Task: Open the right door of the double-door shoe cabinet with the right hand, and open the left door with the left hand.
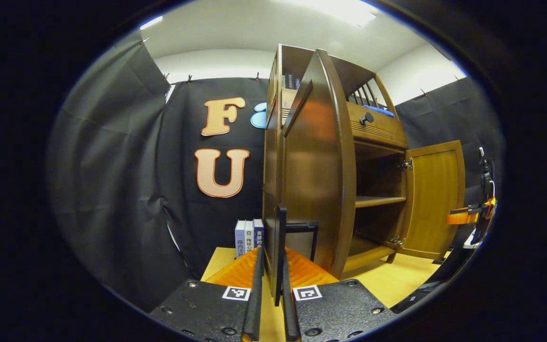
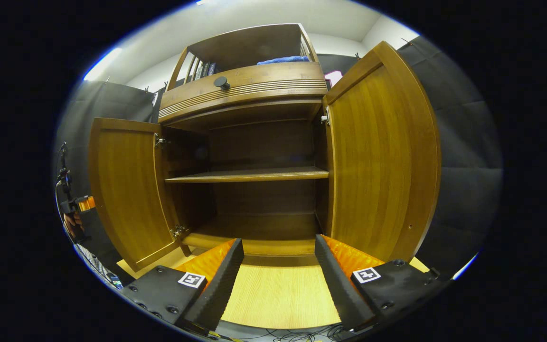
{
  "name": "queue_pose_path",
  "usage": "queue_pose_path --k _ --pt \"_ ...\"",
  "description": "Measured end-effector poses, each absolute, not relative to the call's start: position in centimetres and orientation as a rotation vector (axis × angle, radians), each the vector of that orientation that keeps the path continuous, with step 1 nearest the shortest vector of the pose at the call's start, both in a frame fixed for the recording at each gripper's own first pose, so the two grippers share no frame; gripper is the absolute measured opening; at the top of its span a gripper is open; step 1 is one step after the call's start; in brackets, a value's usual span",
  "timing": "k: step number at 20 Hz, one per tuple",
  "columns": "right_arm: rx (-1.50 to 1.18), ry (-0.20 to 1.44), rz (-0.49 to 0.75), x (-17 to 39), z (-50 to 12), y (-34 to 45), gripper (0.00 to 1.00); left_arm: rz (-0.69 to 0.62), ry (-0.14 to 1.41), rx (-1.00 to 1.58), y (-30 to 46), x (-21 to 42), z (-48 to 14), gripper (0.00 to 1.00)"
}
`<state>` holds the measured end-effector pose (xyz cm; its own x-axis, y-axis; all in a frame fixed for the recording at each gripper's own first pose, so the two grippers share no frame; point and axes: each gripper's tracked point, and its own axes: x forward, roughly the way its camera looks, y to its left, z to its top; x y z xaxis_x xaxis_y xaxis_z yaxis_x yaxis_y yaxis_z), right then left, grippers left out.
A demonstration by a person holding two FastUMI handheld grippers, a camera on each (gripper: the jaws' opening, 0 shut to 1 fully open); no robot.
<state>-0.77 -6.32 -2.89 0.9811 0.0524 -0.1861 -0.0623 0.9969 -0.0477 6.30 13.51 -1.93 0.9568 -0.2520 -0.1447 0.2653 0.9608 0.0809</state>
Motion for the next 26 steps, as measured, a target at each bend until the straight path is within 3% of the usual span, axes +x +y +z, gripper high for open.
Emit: queue_pose_path --k 5,7,9,11,13,14,15,19,22,23,24,25,26 --pt "-0.051 0.198 0.069 -0.6 -3.4 -5.7 0.89 -0.182 0.072 0.093 13.6 0.8 1.6 0.22" --pt "-0.055 0.2 0.081 -0.2 -3.5 -5.2 0.89 -0.154 0.043 0.117 13.1 -1.0 2.9 0.13" --pt "-0.058 0.197 0.1 0.2 -3.6 -4.3 0.89 -0.127 0.031 0.102 12.2 -2.2 3.1 0.12" --pt "-0.06 0.191 0.122 0.4 -3.6 -3.2 0.89 -0.11 0.025 0.039 10.8 -2.5 3.2 0.17" --pt "-0.064 0.192 0.139 0.6 -3.9 -2.4 0.89 -0.116 0.019 0.006 8.7 -2.1 3.2 0.12" --pt "-0.065 0.194 0.149 0.6 -4.0 -2.1 0.89 -0.118 0.014 0.011 7.5 -1.6 3.1 0.17" --pt "-0.066 0.196 0.155 0.5 -4.1 -2.0 0.89 -0.13 0.011 0.008 6.2 -1.0 3.0 0.12" --pt "-0.066 0.197 0.142 0.3 -4.3 -2.5 0.89 -0.243 0.051 -0.109 -1.0 0.7 1.2 0.14" --pt "-0.063 0.204 0.108 -0.3 -4.6 -4.0 0.89 -0.257 0.088 -0.108 -4.5 1.3 -0.7 0.14" --pt "-0.061 0.211 0.096 -0.5 -4.9 -4.5 0.89 -0.262 0.087 -0.089 -5.6 1.5 -1.3 0.06" --pt "-0.057 0.214 0.084 -0.7 -5.0 -5.0 0.89 -0.262 0.08 -0.08 -6.4 1.5 -1.9 0.17" --pt "-0.052 0.216 0.072 -1.0 -5.1 -5.5 0.89 -0.269 0.078 -0.083 -7.1 1.3 -2.0 0.34" --pt "-0.049 0.218 0.061 -1.1 -5.2 -5.9 0.89 -0.281 0.081 -0.098 -7.7 1.2 -2.2 0.37"
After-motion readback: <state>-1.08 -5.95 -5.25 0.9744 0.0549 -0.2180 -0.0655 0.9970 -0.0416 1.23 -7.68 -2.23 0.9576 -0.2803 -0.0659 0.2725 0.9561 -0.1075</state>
